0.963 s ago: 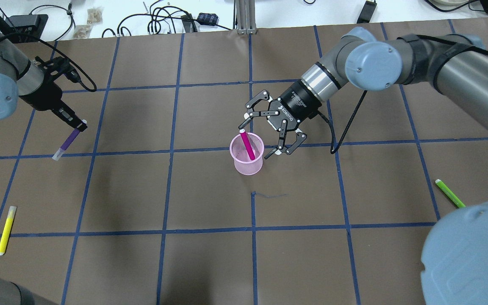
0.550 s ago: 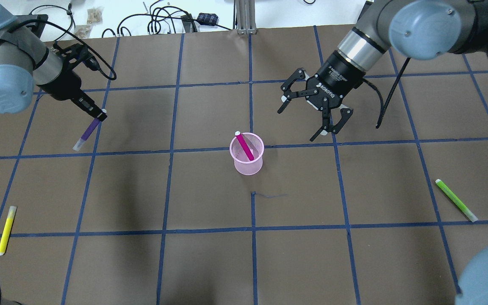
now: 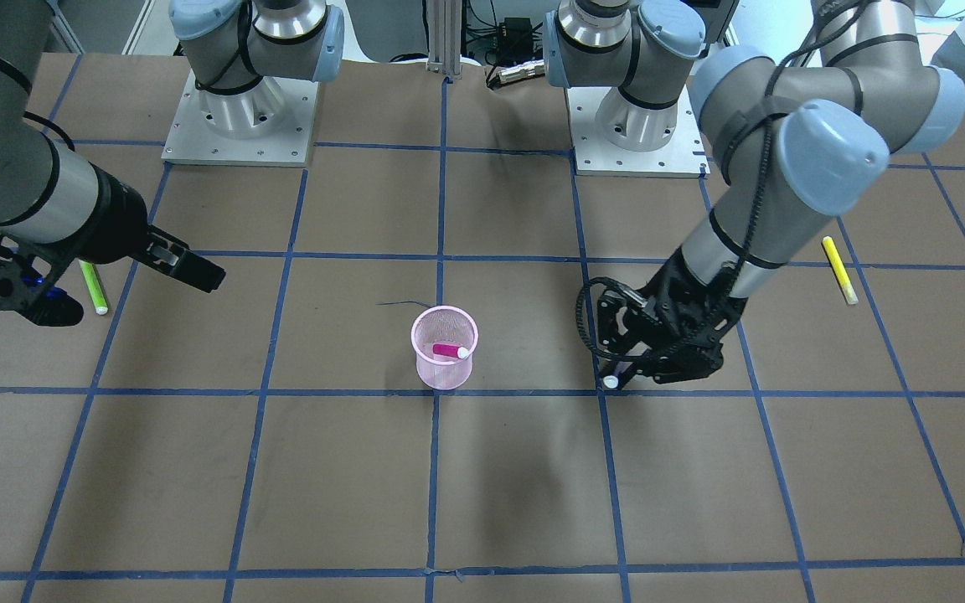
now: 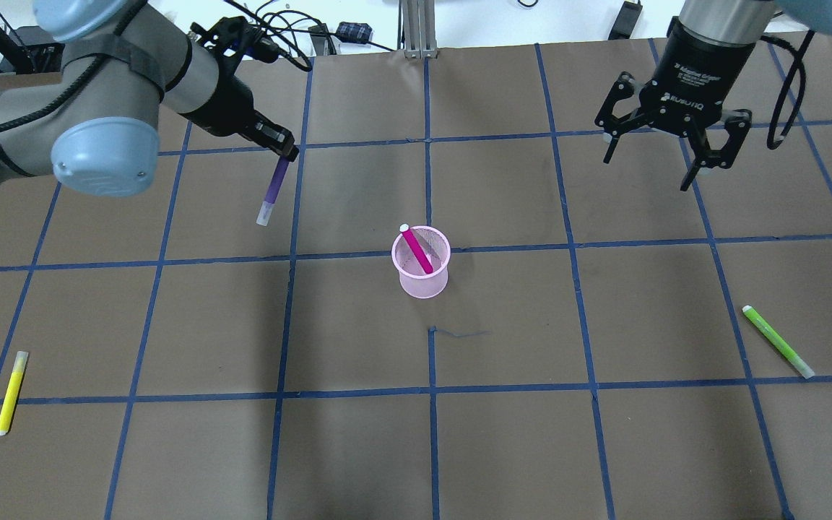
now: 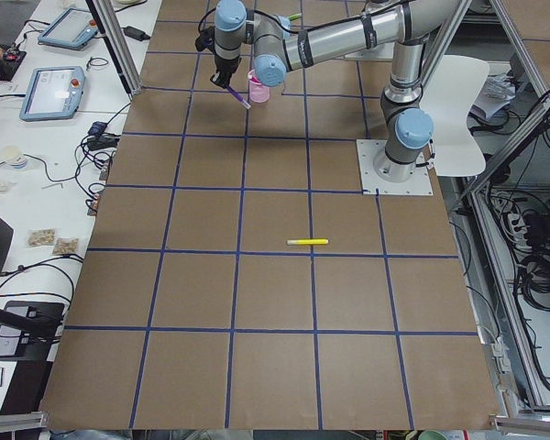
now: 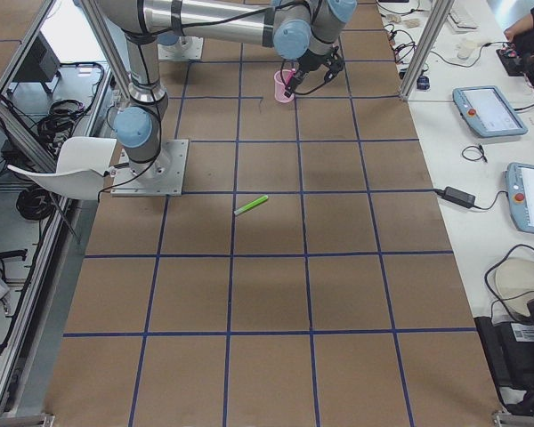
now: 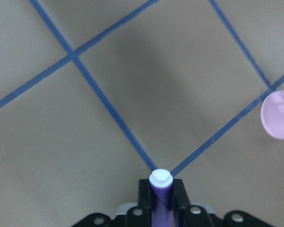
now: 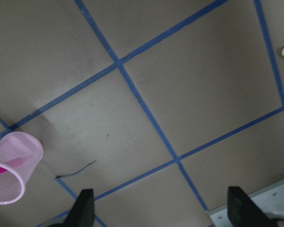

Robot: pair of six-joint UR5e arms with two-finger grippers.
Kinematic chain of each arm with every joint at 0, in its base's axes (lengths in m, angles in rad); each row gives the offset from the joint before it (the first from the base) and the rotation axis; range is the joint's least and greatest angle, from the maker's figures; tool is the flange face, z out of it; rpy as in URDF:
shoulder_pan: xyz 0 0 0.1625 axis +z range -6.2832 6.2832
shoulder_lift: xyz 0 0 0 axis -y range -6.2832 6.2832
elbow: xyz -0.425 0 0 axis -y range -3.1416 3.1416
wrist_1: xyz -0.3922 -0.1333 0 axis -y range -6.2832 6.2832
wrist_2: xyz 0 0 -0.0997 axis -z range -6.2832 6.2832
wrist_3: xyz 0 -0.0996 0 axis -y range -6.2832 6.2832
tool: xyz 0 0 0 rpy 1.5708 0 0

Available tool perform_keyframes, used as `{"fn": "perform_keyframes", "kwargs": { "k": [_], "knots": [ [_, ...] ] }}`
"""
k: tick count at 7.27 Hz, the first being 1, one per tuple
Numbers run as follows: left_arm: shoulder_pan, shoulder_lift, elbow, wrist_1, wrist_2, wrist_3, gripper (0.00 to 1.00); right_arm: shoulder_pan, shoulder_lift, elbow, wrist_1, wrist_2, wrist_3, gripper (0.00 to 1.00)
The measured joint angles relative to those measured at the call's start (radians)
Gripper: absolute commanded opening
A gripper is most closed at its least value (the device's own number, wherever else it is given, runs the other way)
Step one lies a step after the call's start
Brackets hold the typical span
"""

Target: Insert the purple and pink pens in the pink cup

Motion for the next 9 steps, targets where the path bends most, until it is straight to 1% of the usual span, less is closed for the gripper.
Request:
{"fn": "perform_keyframes", "kwargs": {
  "k": [1, 2, 4, 5, 6, 7, 9],
  "knots": [
    [-0.060, 0.007, -0.002, 0.058, -0.011, -0.079, 0.00, 0.002, -0.026, 0.005, -0.025, -0.063, -0.023, 1.00],
    [-0.111, 0.009, -0.004, 0.123, -0.018, -0.165, 0.00, 0.014, -0.049, 0.014, -0.051, -0.091, -0.032, 1.00],
    [-0.183, -0.013, -0.038, 0.306, -0.023, -0.343, 0.00, 0.091, -0.075, 0.043, -0.149, -0.112, -0.028, 1.00],
    [-0.209, -0.030, -0.079, 0.414, -0.023, -0.413, 0.00, 0.128, -0.083, 0.056, -0.199, -0.111, -0.030, 1.00],
    [-0.224, -0.041, -0.127, 0.498, -0.022, -0.451, 0.00, 0.143, -0.094, 0.064, -0.222, -0.105, -0.035, 1.00],
    [-0.232, -0.046, -0.175, 0.550, -0.021, -0.462, 0.00, 0.147, -0.106, 0.068, -0.230, -0.103, -0.038, 1.00],
    [-0.238, -0.052, -0.227, 0.597, -0.020, -0.471, 0.00, 0.153, -0.130, 0.071, -0.230, -0.102, -0.046, 1.00]
  ]
}}
